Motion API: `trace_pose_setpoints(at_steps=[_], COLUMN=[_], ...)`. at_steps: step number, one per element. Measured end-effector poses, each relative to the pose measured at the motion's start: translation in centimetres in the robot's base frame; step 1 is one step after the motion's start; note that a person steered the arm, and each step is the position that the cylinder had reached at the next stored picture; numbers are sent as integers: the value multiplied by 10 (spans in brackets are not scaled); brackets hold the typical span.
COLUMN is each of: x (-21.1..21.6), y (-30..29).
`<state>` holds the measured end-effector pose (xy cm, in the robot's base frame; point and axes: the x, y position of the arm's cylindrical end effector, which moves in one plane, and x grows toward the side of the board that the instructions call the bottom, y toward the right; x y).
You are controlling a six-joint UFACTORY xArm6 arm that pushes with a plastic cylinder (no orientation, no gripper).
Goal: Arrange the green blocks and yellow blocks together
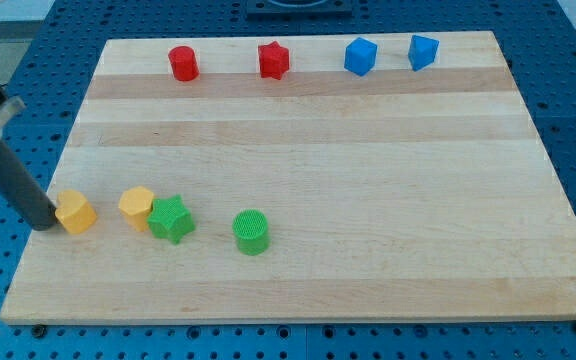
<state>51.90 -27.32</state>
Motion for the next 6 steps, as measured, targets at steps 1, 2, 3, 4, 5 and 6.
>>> trace_pose_setpoints(at_steps=[1, 2, 3, 4, 5, 6], x=[0, 34, 99, 99, 99, 93], y=[55, 34, 47, 92, 192, 299])
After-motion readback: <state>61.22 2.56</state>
